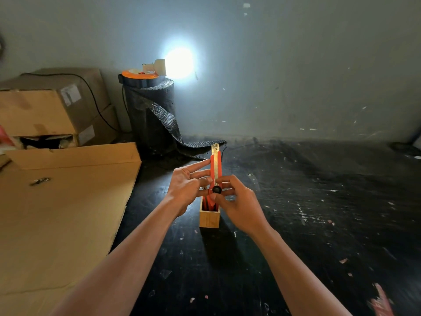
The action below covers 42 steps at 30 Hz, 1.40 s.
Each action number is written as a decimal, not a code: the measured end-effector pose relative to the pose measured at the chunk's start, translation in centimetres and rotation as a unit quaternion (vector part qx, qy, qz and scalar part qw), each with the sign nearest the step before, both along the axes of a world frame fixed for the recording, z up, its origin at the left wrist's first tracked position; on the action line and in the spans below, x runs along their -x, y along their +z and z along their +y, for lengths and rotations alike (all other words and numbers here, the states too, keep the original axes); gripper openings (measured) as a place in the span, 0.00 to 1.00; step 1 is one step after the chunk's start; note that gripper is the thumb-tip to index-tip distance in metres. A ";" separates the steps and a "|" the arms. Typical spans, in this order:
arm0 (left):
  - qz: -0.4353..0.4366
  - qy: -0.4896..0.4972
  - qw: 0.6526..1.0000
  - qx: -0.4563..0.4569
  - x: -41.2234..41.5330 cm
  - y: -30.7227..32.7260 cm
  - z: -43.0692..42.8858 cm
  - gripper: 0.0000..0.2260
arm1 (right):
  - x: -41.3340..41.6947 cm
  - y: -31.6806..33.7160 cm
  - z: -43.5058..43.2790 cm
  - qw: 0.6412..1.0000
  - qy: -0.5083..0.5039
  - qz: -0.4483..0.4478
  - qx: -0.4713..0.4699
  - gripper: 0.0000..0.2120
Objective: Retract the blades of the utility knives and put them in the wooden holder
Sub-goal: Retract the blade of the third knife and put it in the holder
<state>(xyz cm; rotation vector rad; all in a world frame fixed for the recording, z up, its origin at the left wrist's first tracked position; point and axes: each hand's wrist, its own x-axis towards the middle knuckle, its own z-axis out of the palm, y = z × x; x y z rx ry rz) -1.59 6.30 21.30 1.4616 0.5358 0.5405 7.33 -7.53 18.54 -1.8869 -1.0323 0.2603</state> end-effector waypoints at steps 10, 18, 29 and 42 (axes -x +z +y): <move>-0.007 -0.002 1.000 0.008 -0.5 -0.4 0.4 0.23 | -0.7 -0.8 0.3 1.000 0.001 0.006 -0.003 0.15; -0.003 -0.006 1.000 0.020 -1.0 -1.9 1.3 0.22 | -1.7 -2.0 1.0 1.000 0.017 -0.016 0.019 0.11; -0.011 -0.027 0.999 0.040 -2.3 -6.1 3.0 0.24 | -5.0 -2.4 4.9 0.998 -0.012 0.052 -0.046 0.17; 0.245 0.028 0.960 -0.134 -5.7 -15.8 7.6 0.34 | -10.2 -8.7 10.0 0.992 -0.088 0.069 0.054 0.05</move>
